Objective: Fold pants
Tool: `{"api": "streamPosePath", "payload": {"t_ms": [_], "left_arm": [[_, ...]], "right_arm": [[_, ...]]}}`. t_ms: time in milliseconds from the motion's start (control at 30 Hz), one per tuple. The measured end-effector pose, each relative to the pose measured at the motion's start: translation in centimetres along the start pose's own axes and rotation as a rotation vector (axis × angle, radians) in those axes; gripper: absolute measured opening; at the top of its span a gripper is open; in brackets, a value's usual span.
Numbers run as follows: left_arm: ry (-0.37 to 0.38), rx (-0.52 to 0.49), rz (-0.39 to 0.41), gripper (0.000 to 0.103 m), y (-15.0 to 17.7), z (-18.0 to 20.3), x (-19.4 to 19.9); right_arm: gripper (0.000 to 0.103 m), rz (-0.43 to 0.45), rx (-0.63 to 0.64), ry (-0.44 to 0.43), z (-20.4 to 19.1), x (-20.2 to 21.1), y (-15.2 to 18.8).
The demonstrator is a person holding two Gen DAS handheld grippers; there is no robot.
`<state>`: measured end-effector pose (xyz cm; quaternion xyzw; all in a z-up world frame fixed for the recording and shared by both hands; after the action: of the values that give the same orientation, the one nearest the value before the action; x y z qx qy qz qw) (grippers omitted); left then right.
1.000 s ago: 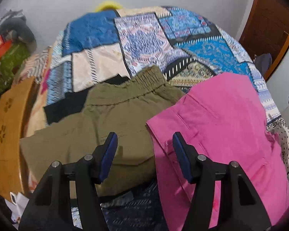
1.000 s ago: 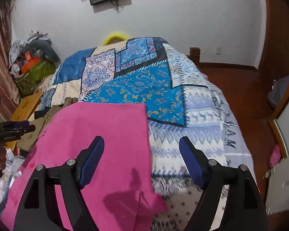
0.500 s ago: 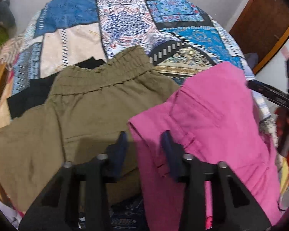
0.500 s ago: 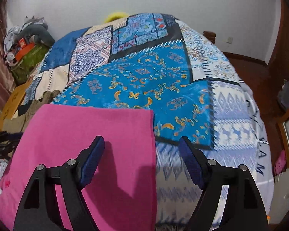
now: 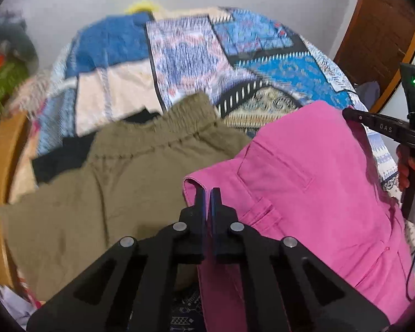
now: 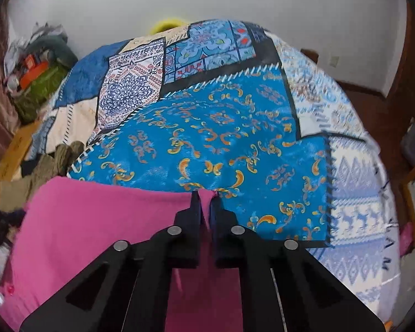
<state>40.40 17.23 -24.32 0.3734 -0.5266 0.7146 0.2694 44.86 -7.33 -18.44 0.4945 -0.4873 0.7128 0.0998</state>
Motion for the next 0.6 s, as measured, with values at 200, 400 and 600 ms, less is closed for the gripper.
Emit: {"api": "streamPosePath", "payload": {"t_ms": [200, 400, 600], "left_arm": [[0.004, -0.031, 0.102, 0.003, -1.9, 1.1, 4.9], [0.003, -0.055, 0.193, 0.003, -3.7, 3.0, 10.7], [0.019, -0.095, 0.234, 0.003, -2.7, 4.5, 14.8]], "right_arm": [[0.003, 0.096, -0.002, 0.017, -0.2, 4.9, -0.9], [0.003, 0.231, -0.002, 0.041, 0.0, 13.0, -3.1], [0.003, 0.323, 0.001, 0.041, -0.6, 19.1, -2.3]]}}
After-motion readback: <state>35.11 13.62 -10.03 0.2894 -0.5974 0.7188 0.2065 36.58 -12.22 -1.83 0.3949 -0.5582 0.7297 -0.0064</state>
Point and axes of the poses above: each gripper's, at about its wrist camera, not at the fingertips, and x roughly against the way its jaws point, z to its right, y to its underside, the point moved 1 cm from there along -x, roughly the way its jaws point, and after that the axes turned 11 degrees about x, right-handed, at the moved point
